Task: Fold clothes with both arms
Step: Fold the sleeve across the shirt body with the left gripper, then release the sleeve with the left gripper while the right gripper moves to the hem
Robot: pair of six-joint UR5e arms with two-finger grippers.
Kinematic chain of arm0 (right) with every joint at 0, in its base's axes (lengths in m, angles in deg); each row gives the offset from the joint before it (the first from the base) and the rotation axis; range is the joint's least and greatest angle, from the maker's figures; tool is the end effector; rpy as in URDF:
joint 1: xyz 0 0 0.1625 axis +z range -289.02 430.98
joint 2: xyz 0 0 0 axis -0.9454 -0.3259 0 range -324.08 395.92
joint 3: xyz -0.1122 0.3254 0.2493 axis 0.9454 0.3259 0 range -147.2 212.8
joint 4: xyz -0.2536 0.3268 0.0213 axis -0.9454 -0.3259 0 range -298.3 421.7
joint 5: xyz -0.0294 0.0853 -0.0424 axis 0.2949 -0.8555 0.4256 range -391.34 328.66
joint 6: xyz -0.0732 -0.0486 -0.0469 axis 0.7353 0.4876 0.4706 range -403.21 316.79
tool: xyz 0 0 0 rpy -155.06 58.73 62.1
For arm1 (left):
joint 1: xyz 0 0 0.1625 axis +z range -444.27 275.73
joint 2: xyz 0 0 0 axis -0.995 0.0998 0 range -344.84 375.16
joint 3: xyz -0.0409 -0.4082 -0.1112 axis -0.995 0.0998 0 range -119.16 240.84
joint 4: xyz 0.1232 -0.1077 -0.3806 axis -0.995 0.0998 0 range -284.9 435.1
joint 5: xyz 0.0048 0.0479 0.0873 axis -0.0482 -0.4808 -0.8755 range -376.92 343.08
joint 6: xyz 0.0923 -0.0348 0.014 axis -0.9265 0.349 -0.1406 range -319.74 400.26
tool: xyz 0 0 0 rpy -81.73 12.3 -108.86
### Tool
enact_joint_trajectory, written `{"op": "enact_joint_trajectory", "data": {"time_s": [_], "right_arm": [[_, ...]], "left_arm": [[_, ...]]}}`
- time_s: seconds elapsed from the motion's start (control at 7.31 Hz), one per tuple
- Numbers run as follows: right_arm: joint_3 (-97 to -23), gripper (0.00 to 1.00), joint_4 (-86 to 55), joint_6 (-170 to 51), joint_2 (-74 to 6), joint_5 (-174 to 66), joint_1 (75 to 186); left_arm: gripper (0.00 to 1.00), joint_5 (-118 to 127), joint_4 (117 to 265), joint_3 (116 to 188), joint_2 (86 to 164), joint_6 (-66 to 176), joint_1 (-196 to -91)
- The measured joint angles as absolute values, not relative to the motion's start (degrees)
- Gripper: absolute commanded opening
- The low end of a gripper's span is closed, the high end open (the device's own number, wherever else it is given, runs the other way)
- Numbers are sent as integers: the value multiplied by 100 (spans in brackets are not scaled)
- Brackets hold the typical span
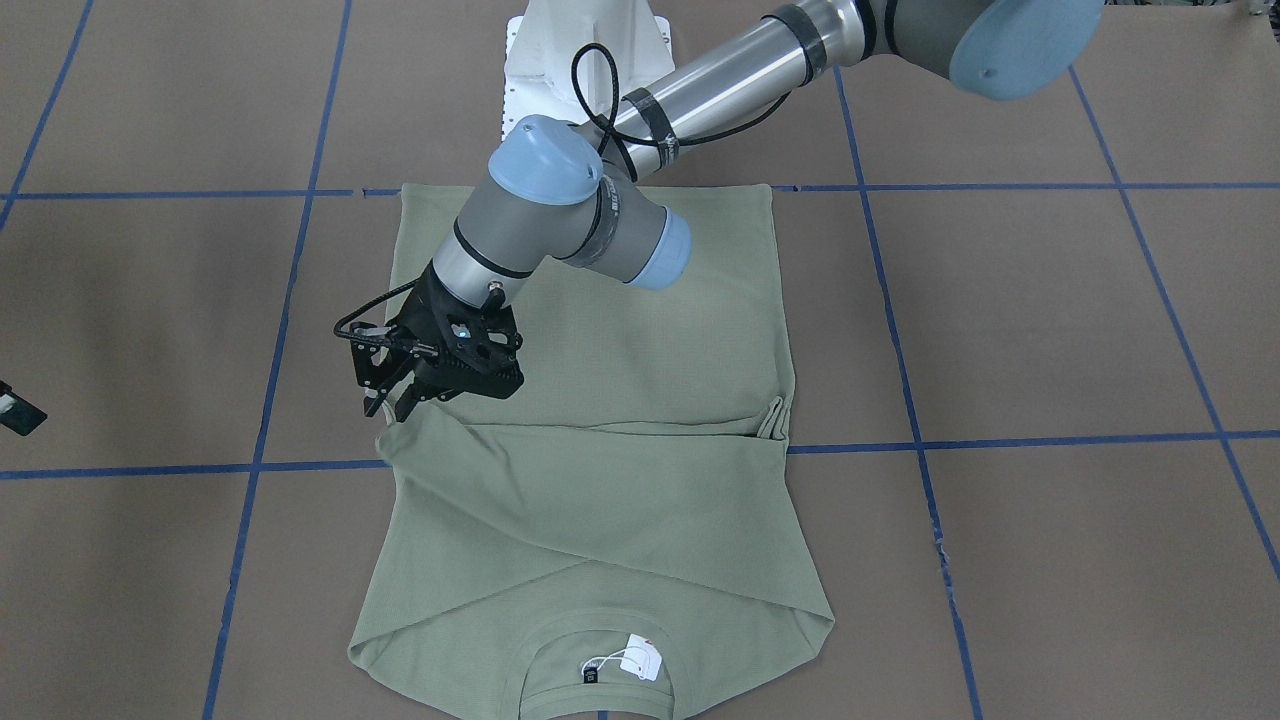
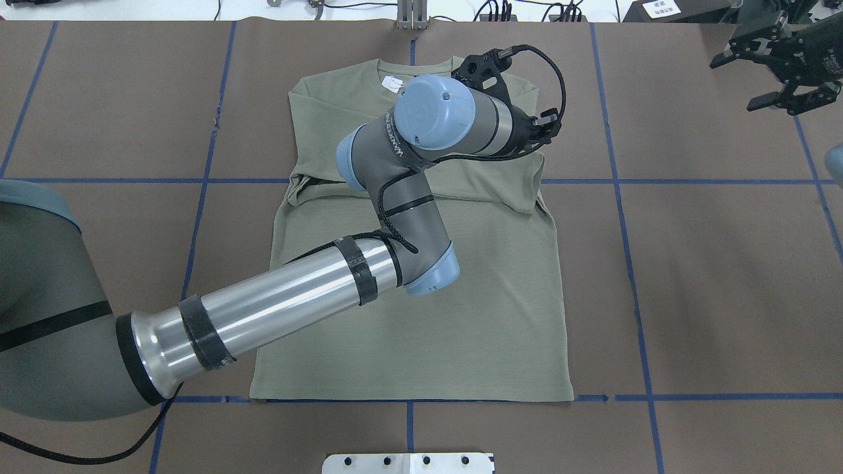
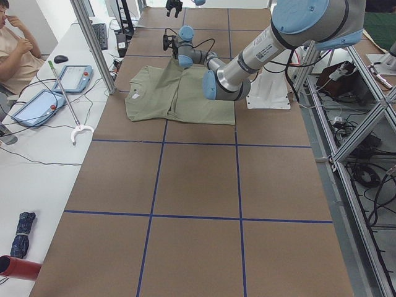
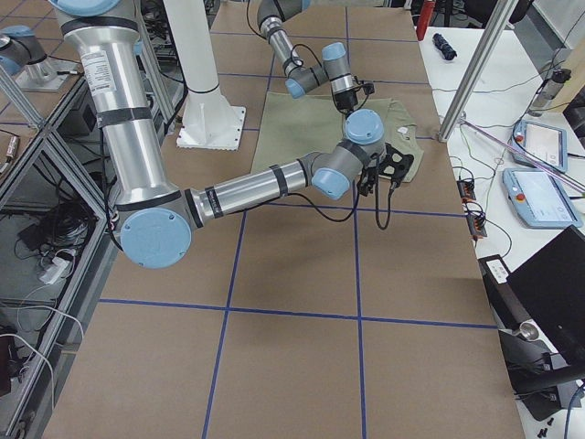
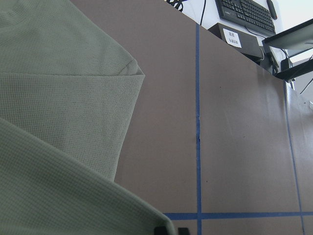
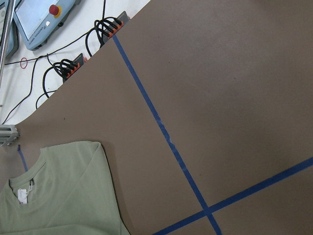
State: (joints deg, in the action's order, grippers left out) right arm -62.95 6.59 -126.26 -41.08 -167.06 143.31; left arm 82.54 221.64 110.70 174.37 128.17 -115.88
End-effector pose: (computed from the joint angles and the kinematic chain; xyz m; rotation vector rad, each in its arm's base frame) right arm -0.1176 -0.5735 0.4115 -0.0038 -1.1669 0.6393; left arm 0.6591 -0.5429 0.0310 0.3057 1.4704 -0.2918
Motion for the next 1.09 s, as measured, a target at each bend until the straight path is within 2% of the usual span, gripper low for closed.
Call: {"op": "enact_joint_trajectory", "data": {"time_s": [0.27, 0.55, 0.82, 1.09], "right_arm": [[-6305, 100, 653, -12628, -4070, -16667, 14327], [-6364, 100, 651, -12689, -4036, -16545, 14248], [-6559, 100, 630, -12896, -4077, -16143, 13834], [-7160, 100, 609, -13642, -4399, -15429, 12978]], "left_arm": [[95, 8203, 22236, 11137, 17471, 12976, -11563], [94, 8309, 22021, 11835, 17226, 13352, -11588], [88, 8752, 21269, 13295, 16377, 13320, -11735], [88, 8989, 20256, 14965, 15244, 12767, -11951]]}}
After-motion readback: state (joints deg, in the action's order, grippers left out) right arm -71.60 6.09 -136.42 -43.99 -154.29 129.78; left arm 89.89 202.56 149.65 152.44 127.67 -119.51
